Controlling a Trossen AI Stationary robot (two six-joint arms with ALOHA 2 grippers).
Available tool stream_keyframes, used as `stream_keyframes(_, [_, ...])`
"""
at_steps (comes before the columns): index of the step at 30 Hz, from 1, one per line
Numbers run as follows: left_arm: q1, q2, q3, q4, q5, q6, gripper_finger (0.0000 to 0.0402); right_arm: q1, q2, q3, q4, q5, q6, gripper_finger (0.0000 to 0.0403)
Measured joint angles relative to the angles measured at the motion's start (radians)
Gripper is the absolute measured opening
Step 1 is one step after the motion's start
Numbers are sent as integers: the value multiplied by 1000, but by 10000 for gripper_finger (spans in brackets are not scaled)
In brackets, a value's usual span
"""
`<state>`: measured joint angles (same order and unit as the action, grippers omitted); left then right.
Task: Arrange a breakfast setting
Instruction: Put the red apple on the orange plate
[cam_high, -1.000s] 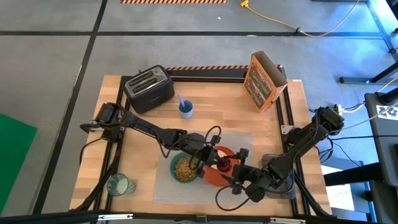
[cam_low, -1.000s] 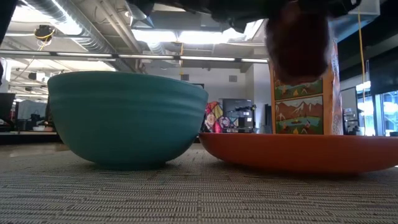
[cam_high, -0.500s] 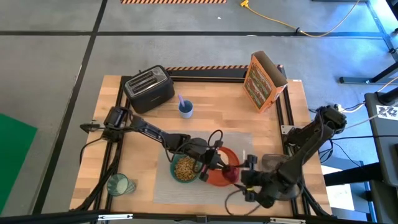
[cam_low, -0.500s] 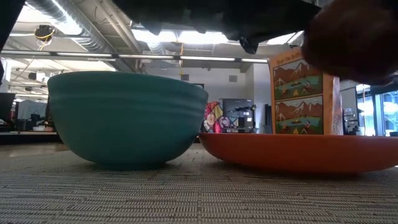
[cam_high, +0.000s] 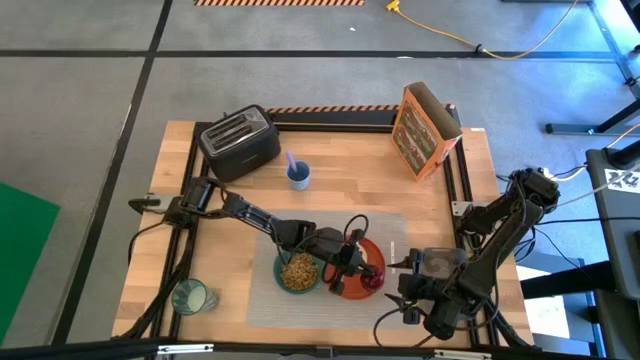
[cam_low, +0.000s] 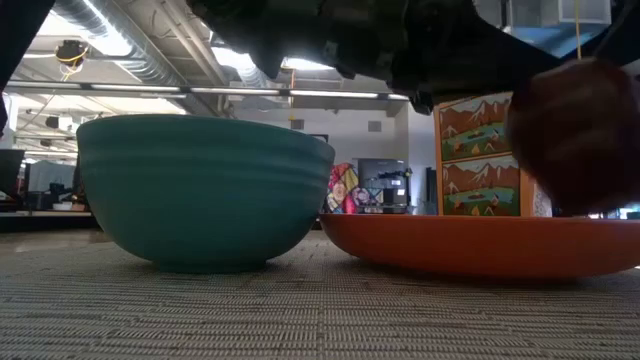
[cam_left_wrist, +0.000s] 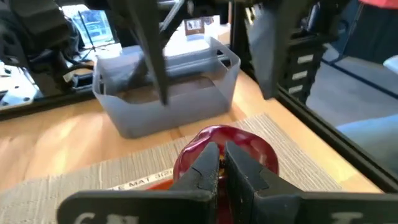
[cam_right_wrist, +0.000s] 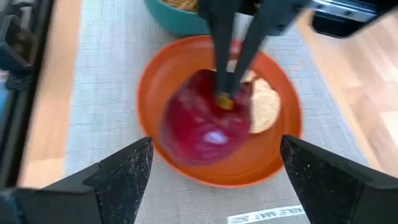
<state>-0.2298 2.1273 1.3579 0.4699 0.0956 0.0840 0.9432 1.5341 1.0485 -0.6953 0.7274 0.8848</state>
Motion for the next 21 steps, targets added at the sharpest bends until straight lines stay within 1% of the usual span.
stream_keyframes(6, [-4,-4,3,-44,-9,4,5,0,0,0,-27,14,33,339])
stream_keyframes(10, [-21,12,3,-63,-55,40,5,0,0,0,-37,14,33,339])
stream_keyframes(13, [-30,13,2,-97,-71,57,5,0,0,0,-38,19,33,339])
stream_keyframes(19, [-28,13,2,-112,-94,91,5,-1,0,0,-38,24,35,339])
stream_keyframes(21, [-29,10,2,-126,-116,107,6,-1,0,0,-38,24,35,339])
